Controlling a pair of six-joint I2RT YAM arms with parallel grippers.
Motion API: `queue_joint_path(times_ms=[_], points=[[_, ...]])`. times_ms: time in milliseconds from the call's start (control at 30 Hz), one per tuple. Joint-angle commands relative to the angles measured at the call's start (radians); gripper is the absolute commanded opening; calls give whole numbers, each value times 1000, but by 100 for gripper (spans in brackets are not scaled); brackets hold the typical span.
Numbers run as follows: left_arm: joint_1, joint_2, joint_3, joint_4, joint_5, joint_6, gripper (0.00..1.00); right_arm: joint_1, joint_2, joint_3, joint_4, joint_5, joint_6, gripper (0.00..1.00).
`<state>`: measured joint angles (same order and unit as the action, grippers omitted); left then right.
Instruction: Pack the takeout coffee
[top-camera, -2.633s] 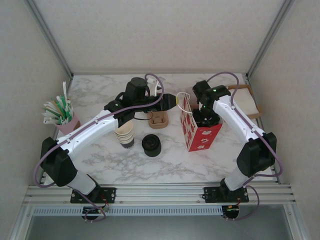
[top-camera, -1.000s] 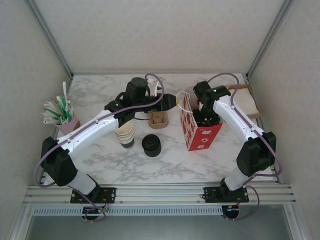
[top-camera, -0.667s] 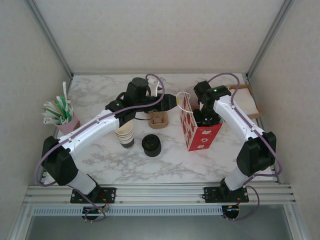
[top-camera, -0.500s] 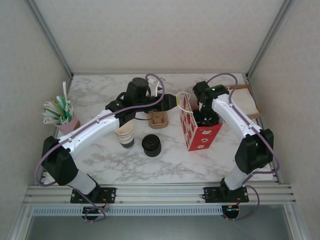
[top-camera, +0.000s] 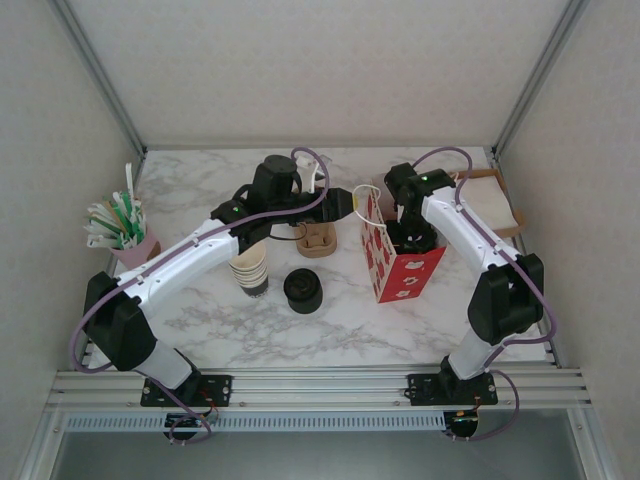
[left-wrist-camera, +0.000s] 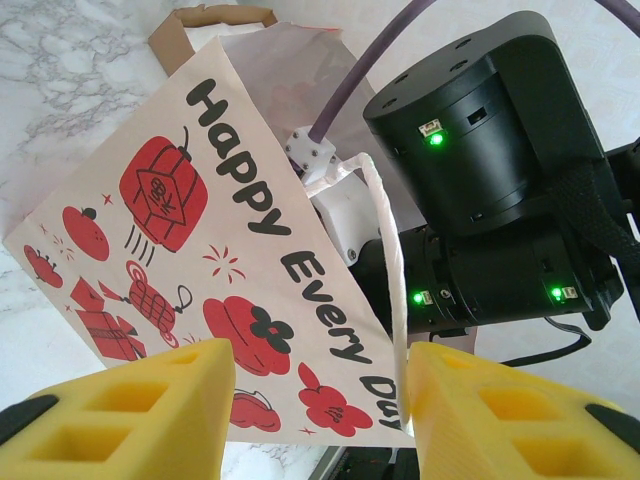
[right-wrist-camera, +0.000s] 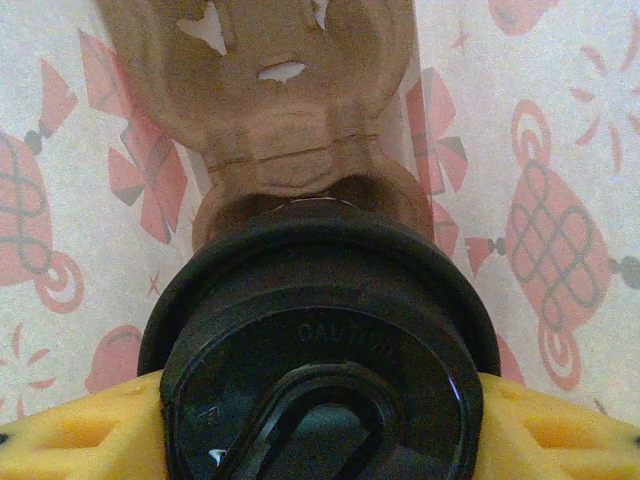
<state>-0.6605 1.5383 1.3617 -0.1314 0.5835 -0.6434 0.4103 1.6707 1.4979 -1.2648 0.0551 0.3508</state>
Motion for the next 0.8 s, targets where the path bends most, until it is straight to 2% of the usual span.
queue_joint_path(times_ms=[0, 767], points=[[-7, 8, 37, 6, -5, 14, 48, -6, 0, 25, -19, 6, -11, 62], [-7, 16, 37, 5, -7, 14, 48, -8, 9, 23, -8, 3, -13, 62]])
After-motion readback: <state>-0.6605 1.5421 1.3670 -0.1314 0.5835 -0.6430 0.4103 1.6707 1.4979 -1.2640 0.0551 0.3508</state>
